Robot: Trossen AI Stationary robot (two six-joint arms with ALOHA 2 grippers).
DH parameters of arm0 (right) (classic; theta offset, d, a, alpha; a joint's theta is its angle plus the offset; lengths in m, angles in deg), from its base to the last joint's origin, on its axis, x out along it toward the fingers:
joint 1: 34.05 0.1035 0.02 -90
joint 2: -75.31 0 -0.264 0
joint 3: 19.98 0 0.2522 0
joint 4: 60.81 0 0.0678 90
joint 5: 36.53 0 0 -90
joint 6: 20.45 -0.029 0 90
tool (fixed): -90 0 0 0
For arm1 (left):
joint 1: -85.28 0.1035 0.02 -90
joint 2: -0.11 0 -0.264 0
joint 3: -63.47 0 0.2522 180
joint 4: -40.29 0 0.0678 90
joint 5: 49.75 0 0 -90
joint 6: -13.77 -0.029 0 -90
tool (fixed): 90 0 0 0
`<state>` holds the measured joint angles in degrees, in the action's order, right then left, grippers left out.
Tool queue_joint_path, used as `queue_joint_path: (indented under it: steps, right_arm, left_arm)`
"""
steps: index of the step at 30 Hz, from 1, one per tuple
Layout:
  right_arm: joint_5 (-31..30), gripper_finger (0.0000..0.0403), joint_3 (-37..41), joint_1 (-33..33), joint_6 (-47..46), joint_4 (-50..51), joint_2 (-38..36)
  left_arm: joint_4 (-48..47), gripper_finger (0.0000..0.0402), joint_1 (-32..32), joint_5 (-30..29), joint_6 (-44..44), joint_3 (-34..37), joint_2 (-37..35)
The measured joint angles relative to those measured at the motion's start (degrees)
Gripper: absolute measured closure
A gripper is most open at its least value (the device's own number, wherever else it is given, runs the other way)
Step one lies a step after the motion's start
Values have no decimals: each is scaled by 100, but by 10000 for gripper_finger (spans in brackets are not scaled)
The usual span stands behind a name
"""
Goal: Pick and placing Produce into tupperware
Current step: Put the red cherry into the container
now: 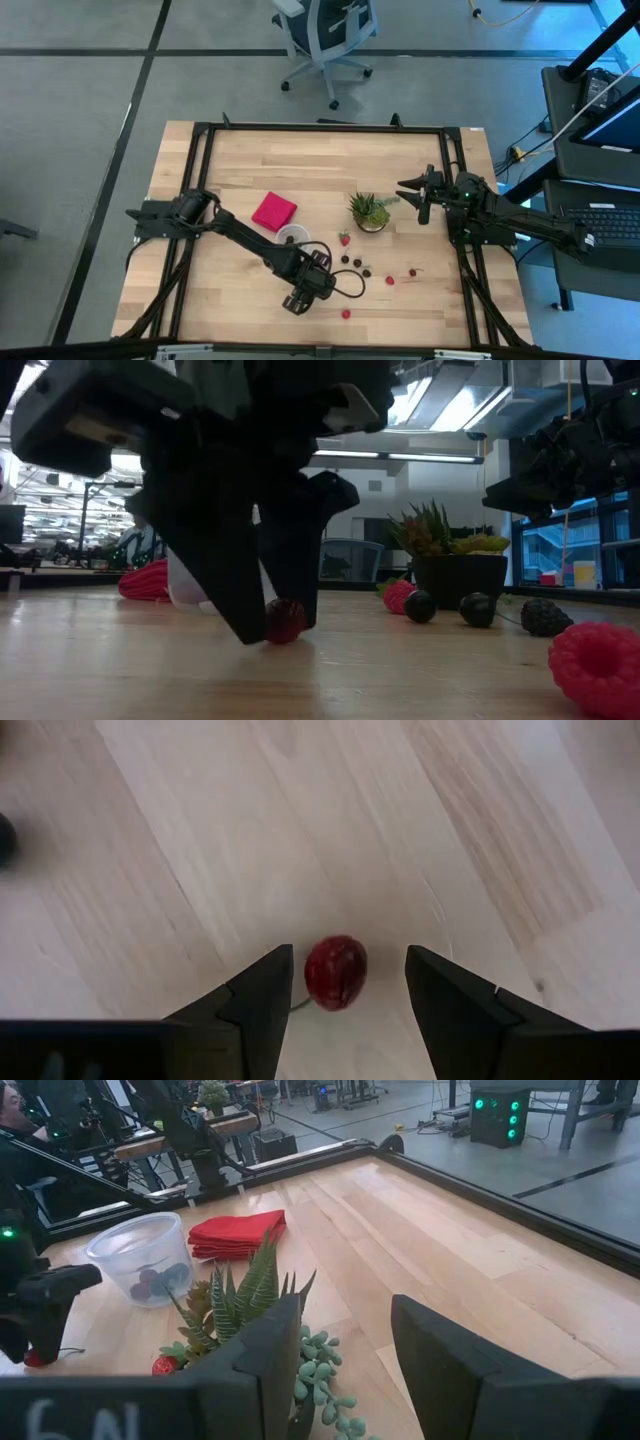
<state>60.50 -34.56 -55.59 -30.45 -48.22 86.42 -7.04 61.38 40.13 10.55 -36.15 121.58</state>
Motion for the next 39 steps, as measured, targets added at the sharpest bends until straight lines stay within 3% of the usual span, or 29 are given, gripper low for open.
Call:
queue_joint_path:
  steps: [18,29,34,39]
  right_arm:
    - [-1,242,0,2,14,9,0]
    - [-1,242,0,4,6,15,2]
    - [-2,242,0,4,36,17,4]
    - [-1,242,0,4,125,17,2]
  left_arm:
    - [-263,367,94,-84,-8,-47,-112]
    - [-2105,363,439,-313,340,-1020,-990]
    - [-3034,366,728,-985,1177,-839,-1539]
    - [-2907,362,1098,-653,1514,-211,-1853]
